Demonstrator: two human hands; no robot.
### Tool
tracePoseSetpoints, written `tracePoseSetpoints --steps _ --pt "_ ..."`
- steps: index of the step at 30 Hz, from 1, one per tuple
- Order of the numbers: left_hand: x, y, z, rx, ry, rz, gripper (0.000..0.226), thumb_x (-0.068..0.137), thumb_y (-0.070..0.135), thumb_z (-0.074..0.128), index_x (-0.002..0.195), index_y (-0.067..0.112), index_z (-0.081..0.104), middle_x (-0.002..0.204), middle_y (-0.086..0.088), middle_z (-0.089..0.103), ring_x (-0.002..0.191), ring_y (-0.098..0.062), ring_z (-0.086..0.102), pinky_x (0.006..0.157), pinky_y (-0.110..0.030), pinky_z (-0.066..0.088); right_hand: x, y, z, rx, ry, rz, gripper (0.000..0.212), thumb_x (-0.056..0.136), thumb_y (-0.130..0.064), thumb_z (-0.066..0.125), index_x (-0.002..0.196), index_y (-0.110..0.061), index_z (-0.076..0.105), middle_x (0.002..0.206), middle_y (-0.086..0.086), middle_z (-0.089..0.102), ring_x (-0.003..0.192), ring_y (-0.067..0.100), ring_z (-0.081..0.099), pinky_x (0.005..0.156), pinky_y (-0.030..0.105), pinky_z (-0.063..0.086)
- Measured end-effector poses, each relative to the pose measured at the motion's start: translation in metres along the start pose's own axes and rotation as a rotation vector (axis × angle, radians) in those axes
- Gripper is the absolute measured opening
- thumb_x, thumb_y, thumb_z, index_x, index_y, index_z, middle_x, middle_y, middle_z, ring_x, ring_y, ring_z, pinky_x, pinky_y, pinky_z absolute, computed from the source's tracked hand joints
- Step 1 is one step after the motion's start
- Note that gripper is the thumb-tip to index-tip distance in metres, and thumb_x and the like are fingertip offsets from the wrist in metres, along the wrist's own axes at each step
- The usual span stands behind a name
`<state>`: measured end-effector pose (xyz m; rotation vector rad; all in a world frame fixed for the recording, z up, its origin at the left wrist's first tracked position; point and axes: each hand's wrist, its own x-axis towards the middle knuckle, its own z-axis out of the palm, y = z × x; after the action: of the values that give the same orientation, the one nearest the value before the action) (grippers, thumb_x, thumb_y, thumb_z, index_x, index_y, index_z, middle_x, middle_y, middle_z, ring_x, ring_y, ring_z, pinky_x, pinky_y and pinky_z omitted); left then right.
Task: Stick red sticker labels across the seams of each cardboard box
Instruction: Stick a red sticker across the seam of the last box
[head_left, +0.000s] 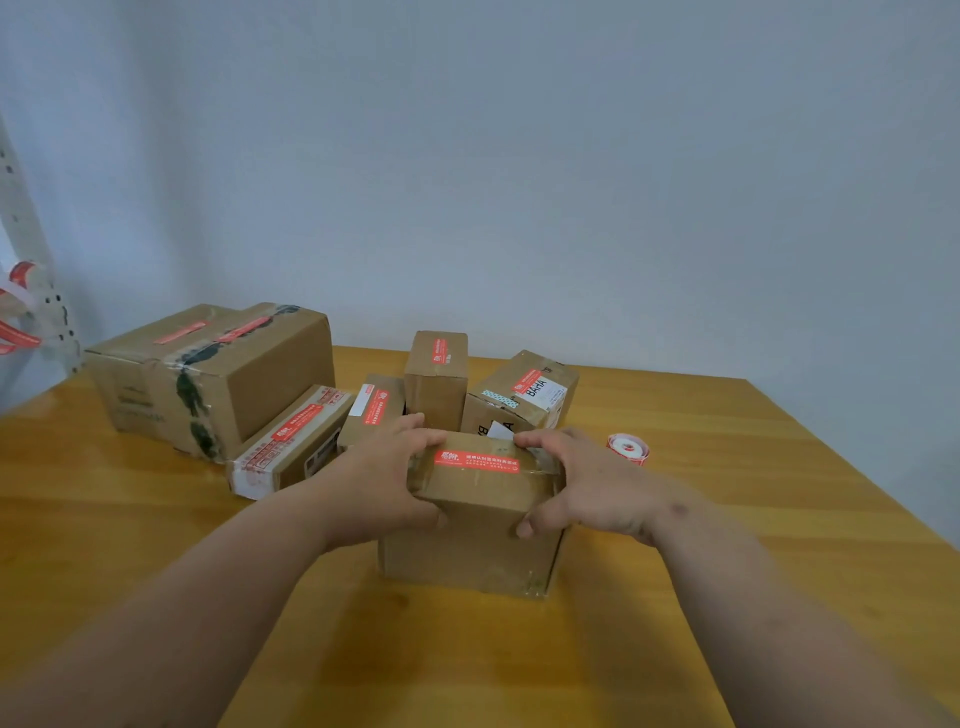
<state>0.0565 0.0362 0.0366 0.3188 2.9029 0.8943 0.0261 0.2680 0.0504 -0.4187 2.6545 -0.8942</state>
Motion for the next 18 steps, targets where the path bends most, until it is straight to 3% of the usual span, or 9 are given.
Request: tracePoseSetpoints --steps 5,8,13,18 --pt "0.009 -0.01 0.009 -0.038 0.23 -0.064 0.067 0.087 0.037 0.067 0.145 0.027 0.036 0.148 0.005 0.034 0.128 -0.017 0.042 0.105 -0.036 0.043 0.007 -0.003 0.007 -0.198 0.211 0.121 0.097 0.058 -0.073 0.073 0.138 -0.034 0.035 0.123 -0.005 0.038 0.114 0.017 0.045 0.085 0.032 0.042" --pt "0.015 -0.011 0.011 -0.052 0.27 -0.125 0.062 0.088 0.043 0.065 0.142 0.03 0.038 0.144 0.002 0.036 0.125 -0.019 0.044 0.101 -0.038 0.045 0.01 -0.007 0.013 -0.298 0.197 0.158 0.113 0.048 -0.092 0.057 0.141 -0.033 0.029 0.136 -0.002 0.037 0.125 0.023 0.045 0.097 0.041 0.046" --pt "0.024 -0.005 0.015 -0.24 0.192 -0.111 0.054 0.092 0.03 0.062 0.142 0.03 0.04 0.132 0.006 0.051 0.116 -0.017 0.053 0.094 -0.041 0.053 0.012 -0.016 0.01 -0.357 0.038 0.091 0.117 0.055 -0.082 0.067 0.149 -0.037 0.013 0.149 -0.002 0.029 0.133 0.024 0.04 0.104 0.046 0.042" --pt "0.028 0.005 0.022 -0.575 -0.007 -0.127 0.056 0.101 0.025 0.047 0.151 0.037 0.024 0.141 0.011 0.049 0.117 -0.009 0.054 0.085 -0.03 0.055 0.012 -0.017 0.01 -0.351 0.08 0.061 0.109 0.064 -0.075 0.068 0.149 -0.042 0.009 0.141 0.001 0.038 0.125 0.024 0.046 0.099 0.038 0.044"
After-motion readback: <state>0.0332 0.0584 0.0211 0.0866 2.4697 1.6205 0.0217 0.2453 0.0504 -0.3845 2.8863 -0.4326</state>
